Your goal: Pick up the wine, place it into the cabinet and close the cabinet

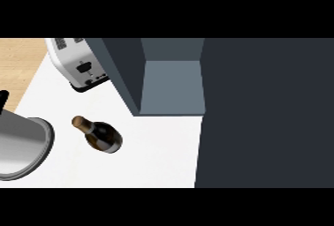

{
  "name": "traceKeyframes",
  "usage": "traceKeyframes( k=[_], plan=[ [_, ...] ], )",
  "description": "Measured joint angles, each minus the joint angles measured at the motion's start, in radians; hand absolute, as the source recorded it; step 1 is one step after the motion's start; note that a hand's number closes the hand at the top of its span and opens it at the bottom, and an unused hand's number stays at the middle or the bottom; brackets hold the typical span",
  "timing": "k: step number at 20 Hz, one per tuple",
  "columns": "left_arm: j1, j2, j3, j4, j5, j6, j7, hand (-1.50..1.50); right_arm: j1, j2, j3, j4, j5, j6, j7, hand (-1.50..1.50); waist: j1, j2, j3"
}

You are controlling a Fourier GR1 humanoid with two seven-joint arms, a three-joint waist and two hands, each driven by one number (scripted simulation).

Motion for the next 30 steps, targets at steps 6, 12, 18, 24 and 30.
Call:
traceKeyframes(
  k=[6,12,18,24,30],
  plan=[
    [0.039,0.0,0.039,0.012,-0.005,-0.026,-0.039,-1.5,0.017,0.002,-0.006,-0.032,0.002,-0.01,0.012,-1.5,-0.002,0.003,0.0],
    [0.104,-0.02,0.078,0.074,0.043,-0.121,-0.142,-1.5,0.049,0.008,-0.012,-0.042,0.01,0.002,-0.008,-1.5,-0.004,0.006,0.0],
    [0.148,-0.048,0.078,0.214,0.051,-0.22,-0.284,-1.5,0.047,0.015,-0.021,-0.042,0.017,0.017,-0.011,-1.5,-0.006,0.008,0.0],
    [0.148,-0.071,0.085,0.396,0.016,-0.271,-0.426,-1.5,0.05,0.026,-0.034,-0.037,0.019,0.037,-0.025,-1.5,-0.008,0.009,0.0],
    [0.135,-0.089,0.12,0.593,-0.051,-0.275,-0.607,-1.5,0.095,0.03,-0.03,-0.036,0.021,0.069,-0.061,-1.5,-0.012,0.009,0.0]
  ],
)
